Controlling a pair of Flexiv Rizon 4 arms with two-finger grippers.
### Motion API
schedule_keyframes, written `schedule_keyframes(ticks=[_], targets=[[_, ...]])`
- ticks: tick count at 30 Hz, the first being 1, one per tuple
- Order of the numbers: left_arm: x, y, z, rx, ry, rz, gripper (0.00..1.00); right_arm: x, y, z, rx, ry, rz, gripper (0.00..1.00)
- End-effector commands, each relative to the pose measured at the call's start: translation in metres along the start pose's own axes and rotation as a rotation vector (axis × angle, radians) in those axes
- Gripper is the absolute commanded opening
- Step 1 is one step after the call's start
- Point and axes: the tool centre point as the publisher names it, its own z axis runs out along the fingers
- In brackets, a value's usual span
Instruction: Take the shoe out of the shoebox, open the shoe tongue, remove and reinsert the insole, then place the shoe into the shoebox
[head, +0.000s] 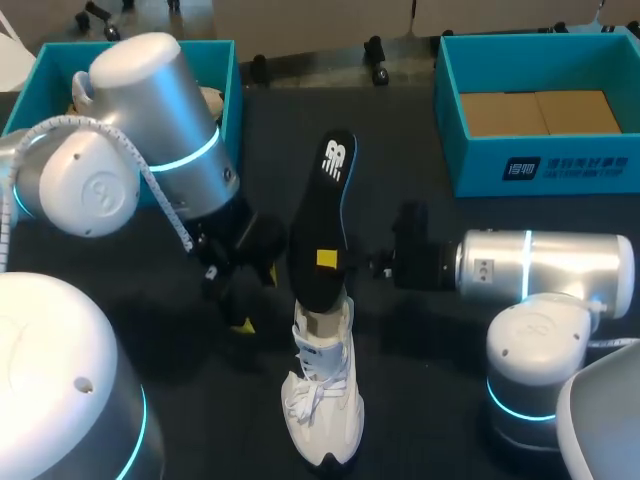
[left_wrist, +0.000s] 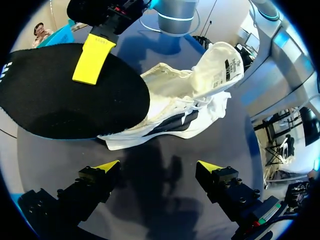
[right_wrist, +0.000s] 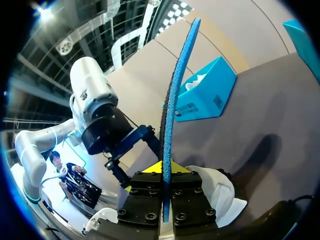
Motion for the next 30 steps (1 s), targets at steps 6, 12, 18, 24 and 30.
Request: schedule_keyframes(ticks=[6,12,18,24,30], targets=[[0.004,-0.001,0.016,-0.010,-0.025,-0.010,1.00,0.004,-0.010,0.011,-0.016,-0.013,0.030,0.00],[0.005,0.000,0.018,-0.006,-0.025,-0.017,1.00,0.004,-0.015,0.014,-0.021,-0.011,0.038,0.00],[0.005,0.000,0.018,-0.006,-0.025,-0.017,1.00,0.003,-0.021,0.016,-0.028,-0.010,0.064,0.00],[0.005,0.000,0.018,-0.006,-0.025,-0.017,1.00,0.003,-0.028,0.017,-0.040,-0.014,0.079,0.00],[0.005,0.000,0.018,-0.006,-0.025,-0.017,1.00,0.002,-0.036,0.016,-0.055,-0.010,0.090,0.00]])
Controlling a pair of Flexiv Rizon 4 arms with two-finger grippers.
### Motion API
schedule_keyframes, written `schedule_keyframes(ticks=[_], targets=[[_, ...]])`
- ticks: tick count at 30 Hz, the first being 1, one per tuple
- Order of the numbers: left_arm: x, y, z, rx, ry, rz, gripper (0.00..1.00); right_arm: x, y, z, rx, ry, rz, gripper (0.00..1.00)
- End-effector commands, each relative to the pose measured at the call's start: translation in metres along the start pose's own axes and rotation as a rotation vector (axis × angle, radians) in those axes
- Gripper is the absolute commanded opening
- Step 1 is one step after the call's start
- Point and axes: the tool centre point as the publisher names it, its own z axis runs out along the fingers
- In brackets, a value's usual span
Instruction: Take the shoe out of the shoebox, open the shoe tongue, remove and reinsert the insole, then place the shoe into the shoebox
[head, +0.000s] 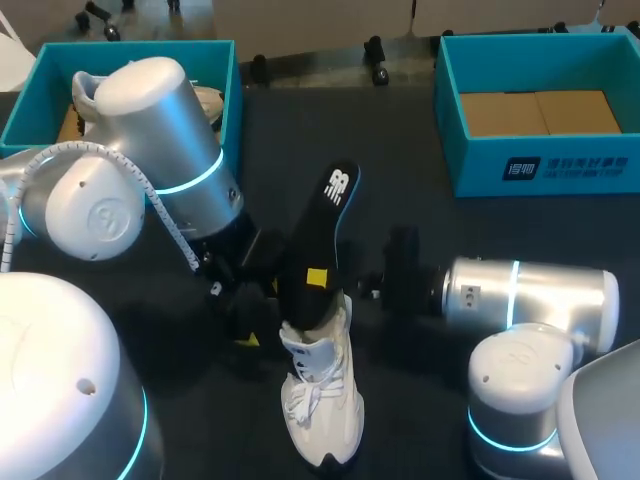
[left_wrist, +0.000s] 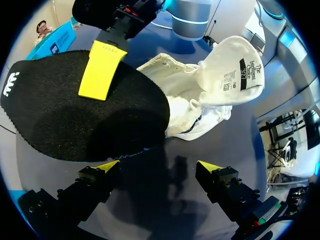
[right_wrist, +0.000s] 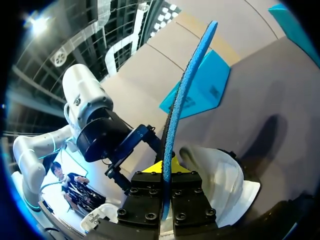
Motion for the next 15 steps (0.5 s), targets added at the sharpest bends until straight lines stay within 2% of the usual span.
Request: schedule_keyframes(ticks=[1,15], targets=[[0.0004,0.0003,0.0003,0.000,-0.001,0.001,1.00,0.0013,-0.0085,0.0021,-0.019,-0.001,0.002,0.00],[0.0004,0.0003,0.0003,0.000,-0.001,0.001,1.00,0.0028,-0.0149,0.0021,-0.030,-0.004,0.006,0.00]])
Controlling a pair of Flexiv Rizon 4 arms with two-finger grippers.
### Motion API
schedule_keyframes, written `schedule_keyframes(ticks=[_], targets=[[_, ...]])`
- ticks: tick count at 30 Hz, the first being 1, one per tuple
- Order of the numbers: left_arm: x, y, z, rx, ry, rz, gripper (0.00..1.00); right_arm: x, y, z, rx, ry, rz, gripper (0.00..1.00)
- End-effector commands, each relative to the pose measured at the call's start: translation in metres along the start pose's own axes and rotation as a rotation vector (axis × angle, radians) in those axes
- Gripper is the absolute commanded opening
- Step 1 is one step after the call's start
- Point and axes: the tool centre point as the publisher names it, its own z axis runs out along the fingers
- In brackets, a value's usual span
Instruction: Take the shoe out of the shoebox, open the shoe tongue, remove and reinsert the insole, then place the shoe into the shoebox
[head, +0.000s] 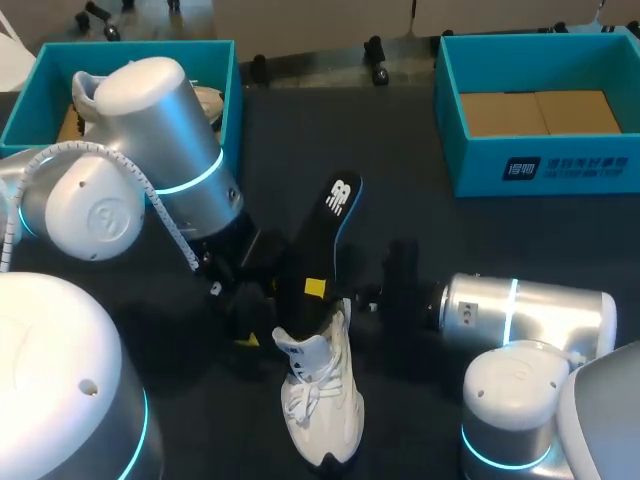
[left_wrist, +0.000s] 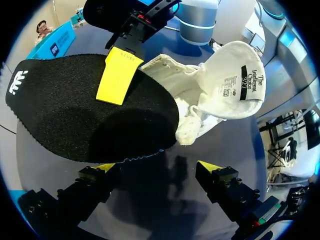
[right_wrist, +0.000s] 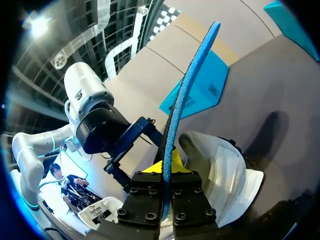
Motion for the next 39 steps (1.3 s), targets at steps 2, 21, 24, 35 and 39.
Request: schedule_keyframes(ticks=[2,21,24,35,39], targets=[[0.000,0.000,0.000,0.001,-0.001,0.001,1.00,0.001,-0.001,0.000,0.001,-0.005,0.000,0.00],[0.000,0.000,0.000,0.001,-0.001,0.001,1.00,0.001,0.018,-0.004,0.042,-0.009,-0.028,0.00],[0.000,0.000,0.000,0.001,-0.001,0.001,1.00,-0.001,0.017,-0.003,0.044,-0.012,-0.024,0.00],[0.000,0.000,0.000,0.001,-0.001,0.001,1.00,0.002,0.033,-0.013,0.071,-0.073,-0.049,0.00],[0.000,0.000,0.000,0.001,-0.001,0.001,1.00,0.002,0.038,-0.016,0.083,-0.080,-0.065,0.00]])
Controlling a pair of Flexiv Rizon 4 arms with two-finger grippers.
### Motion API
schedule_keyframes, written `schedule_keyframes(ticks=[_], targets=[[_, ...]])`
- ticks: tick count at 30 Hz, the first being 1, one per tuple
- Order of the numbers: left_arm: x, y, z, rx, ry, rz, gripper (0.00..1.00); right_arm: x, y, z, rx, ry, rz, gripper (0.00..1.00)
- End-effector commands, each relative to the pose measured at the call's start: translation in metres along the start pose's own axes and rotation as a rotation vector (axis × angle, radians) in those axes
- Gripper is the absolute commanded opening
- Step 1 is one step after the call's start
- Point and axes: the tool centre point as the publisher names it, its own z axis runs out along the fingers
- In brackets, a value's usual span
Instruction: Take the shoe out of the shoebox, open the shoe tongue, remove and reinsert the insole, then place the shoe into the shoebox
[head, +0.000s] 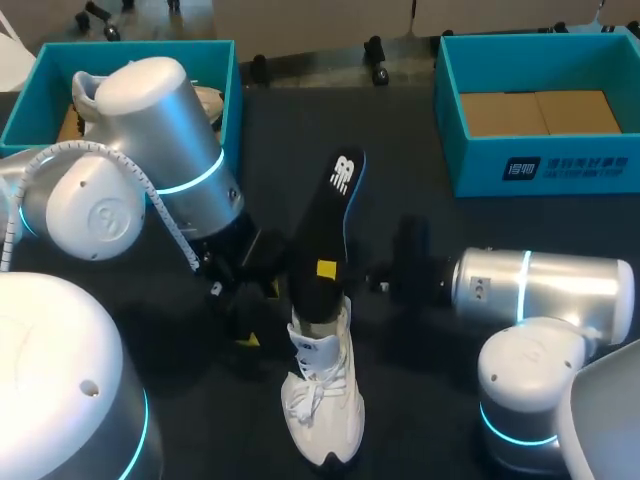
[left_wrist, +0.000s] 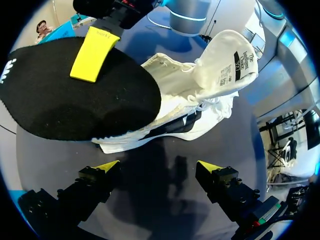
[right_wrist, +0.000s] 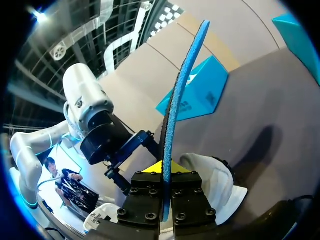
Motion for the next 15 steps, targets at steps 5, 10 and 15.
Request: schedule_keyframes(ticks=[5,10,15], targets=[[0.0006,0.0007,0.0003,0.002,-0.001,0.001,1.00,0.0018,0.0127,-0.0034,0.067,-0.033,-0.029,0.00],[0.0006,0.0007,0.0003,0.002,-0.001,0.001,1.00,-0.0005,0.0155,-0.0053,0.069,-0.029,-0.045,0.00],[0.0006,0.0007,0.0003,0.002,-0.001,0.001,1.00,-0.0005,0.0155,-0.0053,0.069,-0.029,-0.045,0.00]])
